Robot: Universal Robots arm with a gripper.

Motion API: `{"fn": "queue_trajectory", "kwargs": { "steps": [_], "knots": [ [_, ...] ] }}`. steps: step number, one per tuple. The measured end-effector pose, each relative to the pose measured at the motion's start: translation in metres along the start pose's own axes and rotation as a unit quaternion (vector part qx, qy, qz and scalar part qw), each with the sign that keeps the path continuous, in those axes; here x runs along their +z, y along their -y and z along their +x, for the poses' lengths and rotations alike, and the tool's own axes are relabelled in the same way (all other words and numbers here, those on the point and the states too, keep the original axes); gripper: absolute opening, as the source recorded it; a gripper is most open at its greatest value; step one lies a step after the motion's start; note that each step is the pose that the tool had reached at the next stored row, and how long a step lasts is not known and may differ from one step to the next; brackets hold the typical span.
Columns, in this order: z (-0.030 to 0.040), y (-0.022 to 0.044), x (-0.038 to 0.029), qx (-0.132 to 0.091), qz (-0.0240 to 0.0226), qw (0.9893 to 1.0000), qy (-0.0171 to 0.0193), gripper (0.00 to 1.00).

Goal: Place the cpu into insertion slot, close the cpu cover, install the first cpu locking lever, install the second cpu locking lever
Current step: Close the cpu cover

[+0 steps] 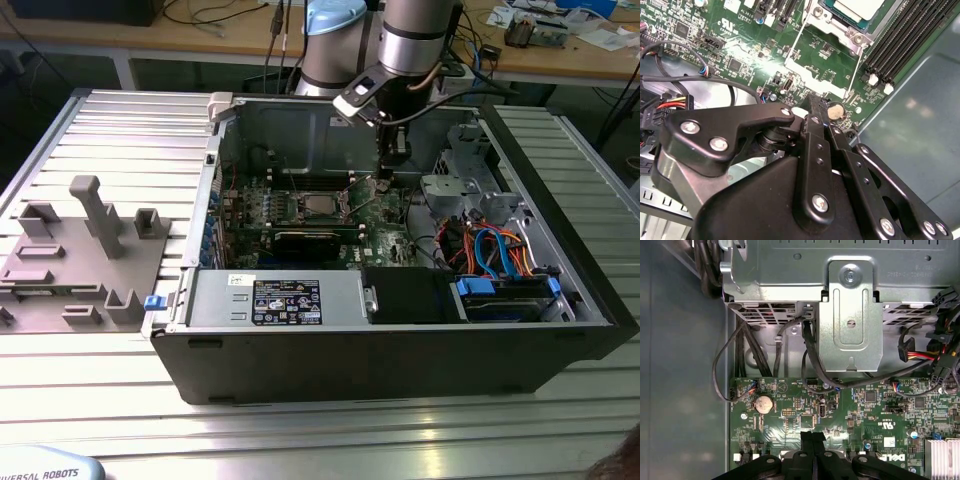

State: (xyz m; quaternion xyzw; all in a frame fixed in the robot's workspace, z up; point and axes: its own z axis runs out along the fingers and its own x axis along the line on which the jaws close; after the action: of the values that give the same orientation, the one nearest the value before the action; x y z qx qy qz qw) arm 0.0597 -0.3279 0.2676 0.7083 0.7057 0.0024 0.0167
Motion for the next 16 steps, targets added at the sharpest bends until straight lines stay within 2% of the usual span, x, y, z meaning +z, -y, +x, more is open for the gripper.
{"fn": "queue_trajectory", "kwargs": {
  "steps": [16],
  "knots": [
    [0.0, -0.0033, 0.0003, 0.0, 0.0, 1.0, -0.0003, 0.11]
  ]
}}
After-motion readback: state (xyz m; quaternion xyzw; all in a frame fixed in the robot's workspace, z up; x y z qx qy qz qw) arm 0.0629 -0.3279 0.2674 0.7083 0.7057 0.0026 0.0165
